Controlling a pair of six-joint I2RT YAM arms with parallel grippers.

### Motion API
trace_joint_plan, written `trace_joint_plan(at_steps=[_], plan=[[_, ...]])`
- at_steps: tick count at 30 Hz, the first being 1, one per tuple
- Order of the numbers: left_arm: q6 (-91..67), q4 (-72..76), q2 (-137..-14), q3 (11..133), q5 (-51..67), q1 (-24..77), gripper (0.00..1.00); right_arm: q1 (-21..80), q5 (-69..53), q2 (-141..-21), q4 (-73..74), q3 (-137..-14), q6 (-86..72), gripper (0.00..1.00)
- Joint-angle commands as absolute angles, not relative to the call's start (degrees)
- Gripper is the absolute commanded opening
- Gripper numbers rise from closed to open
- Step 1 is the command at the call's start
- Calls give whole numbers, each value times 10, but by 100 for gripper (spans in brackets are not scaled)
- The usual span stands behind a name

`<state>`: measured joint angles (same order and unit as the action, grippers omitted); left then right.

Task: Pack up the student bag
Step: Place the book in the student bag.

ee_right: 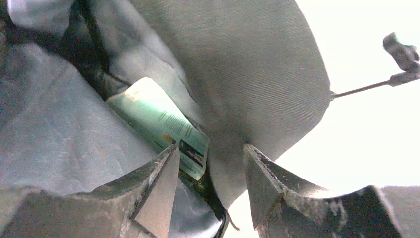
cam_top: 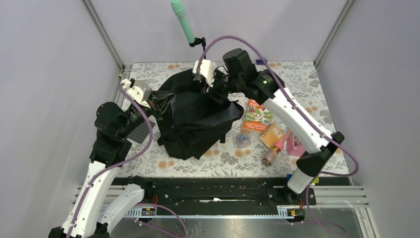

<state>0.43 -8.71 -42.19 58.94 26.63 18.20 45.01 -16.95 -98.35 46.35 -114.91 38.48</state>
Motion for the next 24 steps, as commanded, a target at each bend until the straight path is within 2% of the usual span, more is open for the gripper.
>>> trace_joint_plan(at_steps=[1,6,8,10,13,18,24], plan=[[2,-36,-403,583,250,178,0,452,-112,-890,371,-1110,246,58],[2,-23,-403,570,233,178,0,443,-54,-784,337,-1017,144,58],[-13,-31,-410,576,234,178,0,426,-25,-735,302,-945,95,62],[-18,-35,-411,578,237,178,0,378,-16,-689,261,-870,33,69],[-27,-29,-410,574,232,178,0,284,-15,-651,228,-795,-91,70],[-56,-28,-422,585,243,178,0,207,2,-669,240,-752,-126,71],[-61,-27,-426,583,241,178,0,100,-10,-783,283,-774,-165,68]])
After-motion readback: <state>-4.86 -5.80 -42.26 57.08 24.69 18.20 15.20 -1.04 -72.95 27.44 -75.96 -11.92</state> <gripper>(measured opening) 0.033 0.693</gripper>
